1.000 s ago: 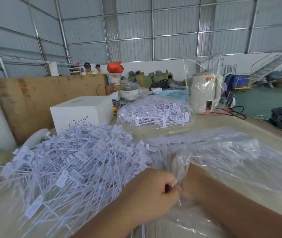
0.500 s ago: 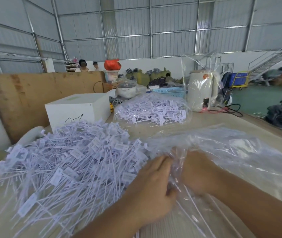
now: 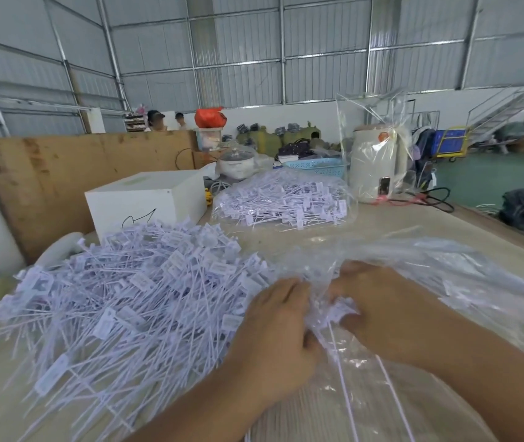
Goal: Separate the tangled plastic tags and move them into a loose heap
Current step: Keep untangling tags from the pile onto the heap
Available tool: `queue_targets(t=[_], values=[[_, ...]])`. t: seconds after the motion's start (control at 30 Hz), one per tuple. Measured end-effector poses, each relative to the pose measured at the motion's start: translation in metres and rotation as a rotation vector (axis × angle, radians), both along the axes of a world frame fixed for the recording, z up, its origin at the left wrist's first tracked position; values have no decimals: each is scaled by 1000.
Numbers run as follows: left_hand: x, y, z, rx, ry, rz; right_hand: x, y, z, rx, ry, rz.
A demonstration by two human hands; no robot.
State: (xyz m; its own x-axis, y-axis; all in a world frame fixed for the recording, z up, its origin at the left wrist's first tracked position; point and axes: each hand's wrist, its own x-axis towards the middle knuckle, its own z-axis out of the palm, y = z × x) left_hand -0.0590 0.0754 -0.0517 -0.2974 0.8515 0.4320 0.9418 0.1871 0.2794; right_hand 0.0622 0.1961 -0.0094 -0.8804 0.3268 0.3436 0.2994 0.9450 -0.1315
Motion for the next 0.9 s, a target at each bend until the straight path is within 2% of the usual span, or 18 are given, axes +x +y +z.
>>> queue_targets(t=[0.13, 0.27, 0.33, 0.4, 0.47, 0.57, 0.73, 0.83, 0.9], values=[[9, -9, 16, 382, -87, -43, 3, 0, 1, -106, 22, 34], [19, -17, 26, 605, 74, -120, 7, 2, 5, -232, 6, 41], [22, -17, 29, 560, 176, -195, 8, 1, 2, -206, -155, 1], [22, -16, 27, 411, 244, -281, 8, -3, -3, -143, -295, 10], [19, -13, 21, 238, 270, -304, 9, -8, -6, -115, -309, -5], [14, -9, 14, 78, 220, -218, 8, -8, -6, -69, -234, -3], [6, -7, 5, -3, 153, -133, 11, -13, 12, -132, -11, -4], [1, -4, 3, -18, 38, -110, 17, -14, 22, -35, 48, 10], [-4, -3, 3, -66, -18, -124, 20, -12, 26, 38, 157, 18]])
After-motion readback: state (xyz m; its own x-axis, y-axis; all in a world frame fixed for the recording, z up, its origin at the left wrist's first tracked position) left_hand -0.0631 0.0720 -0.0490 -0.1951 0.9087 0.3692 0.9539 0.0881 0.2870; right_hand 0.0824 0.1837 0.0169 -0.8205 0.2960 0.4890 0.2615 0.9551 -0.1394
